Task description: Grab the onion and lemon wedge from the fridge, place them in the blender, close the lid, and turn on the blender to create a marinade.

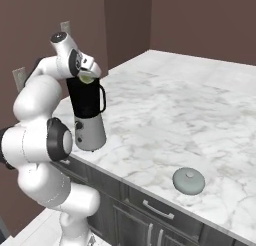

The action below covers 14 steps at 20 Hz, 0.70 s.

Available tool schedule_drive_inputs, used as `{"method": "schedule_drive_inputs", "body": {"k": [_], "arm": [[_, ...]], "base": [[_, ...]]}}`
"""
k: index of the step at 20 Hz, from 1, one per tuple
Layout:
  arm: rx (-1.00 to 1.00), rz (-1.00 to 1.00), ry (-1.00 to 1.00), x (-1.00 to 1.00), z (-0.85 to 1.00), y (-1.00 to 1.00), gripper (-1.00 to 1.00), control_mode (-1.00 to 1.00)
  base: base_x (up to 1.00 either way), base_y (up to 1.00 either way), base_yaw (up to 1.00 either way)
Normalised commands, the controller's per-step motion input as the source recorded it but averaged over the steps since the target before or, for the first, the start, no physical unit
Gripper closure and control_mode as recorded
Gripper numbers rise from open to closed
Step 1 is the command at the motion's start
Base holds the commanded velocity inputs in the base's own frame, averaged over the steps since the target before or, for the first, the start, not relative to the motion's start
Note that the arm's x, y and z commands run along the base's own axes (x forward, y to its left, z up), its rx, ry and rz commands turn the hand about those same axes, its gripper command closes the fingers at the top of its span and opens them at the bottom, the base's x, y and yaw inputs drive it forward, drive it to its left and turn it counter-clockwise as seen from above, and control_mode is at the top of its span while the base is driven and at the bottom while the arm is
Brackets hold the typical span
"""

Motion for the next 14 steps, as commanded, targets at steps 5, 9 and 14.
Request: {"method": "schedule_drive_inputs", "body": {"k": [5,9,14], "arm": [[0.03,-0.01,-0.04,0.59,0.00,0.00,-1.00,-1.00],[0.03,-0.02,-0.04,0.64,0.00,0.00,-1.00,-1.00],[0.03,-0.05,-0.08,0.54,0.00,0.00,-1.00,-1.00]], "base": [[0.00,0.00,0.00],[0.00,0.00,0.00],[0.00,0.00,0.00]]}}
